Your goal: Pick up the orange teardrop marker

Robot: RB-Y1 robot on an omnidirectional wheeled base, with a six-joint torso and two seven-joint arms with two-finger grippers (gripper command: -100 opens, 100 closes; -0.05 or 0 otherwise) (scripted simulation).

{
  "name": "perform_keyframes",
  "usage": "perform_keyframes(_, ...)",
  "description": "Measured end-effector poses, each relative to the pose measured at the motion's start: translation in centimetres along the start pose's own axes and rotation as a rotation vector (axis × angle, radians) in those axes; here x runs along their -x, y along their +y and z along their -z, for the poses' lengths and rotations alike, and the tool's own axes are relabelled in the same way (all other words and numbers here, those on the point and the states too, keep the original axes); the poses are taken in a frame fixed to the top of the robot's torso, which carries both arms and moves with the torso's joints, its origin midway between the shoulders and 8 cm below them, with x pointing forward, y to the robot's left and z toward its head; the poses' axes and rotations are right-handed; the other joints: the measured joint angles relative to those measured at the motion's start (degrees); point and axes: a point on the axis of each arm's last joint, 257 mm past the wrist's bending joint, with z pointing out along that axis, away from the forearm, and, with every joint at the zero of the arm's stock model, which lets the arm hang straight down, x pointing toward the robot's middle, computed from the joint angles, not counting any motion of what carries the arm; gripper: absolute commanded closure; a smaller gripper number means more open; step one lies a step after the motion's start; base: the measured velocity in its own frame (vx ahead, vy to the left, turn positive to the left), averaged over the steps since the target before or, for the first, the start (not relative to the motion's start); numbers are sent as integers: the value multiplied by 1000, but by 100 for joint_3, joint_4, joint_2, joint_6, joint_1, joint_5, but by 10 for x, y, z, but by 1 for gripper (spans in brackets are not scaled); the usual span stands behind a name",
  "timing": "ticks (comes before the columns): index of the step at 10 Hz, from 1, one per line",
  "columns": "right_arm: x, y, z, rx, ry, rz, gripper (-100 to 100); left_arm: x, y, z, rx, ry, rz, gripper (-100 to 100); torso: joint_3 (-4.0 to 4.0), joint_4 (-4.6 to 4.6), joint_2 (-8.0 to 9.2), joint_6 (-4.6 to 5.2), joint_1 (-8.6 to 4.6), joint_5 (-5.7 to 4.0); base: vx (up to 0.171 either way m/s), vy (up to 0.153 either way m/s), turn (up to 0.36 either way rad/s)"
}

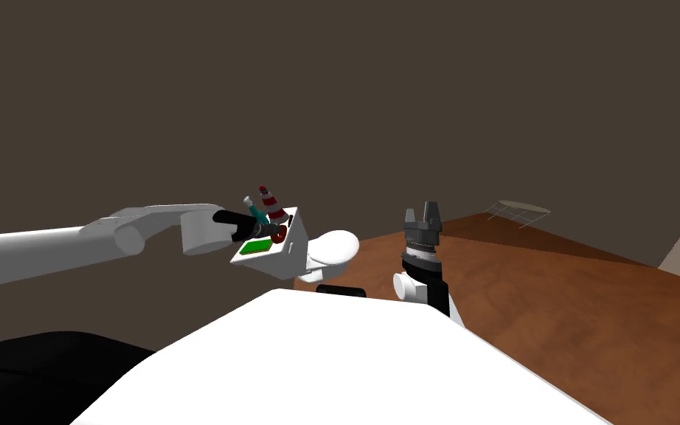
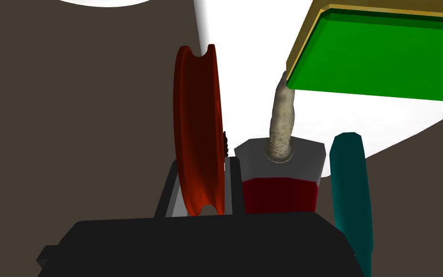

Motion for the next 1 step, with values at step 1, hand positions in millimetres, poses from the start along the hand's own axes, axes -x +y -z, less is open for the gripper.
perform_keyframes(1,0,0,0,0,0,0,0,0,1,0,2,1,-2,0,-3,-1,-6,-2,-1,-2,0,0,0)
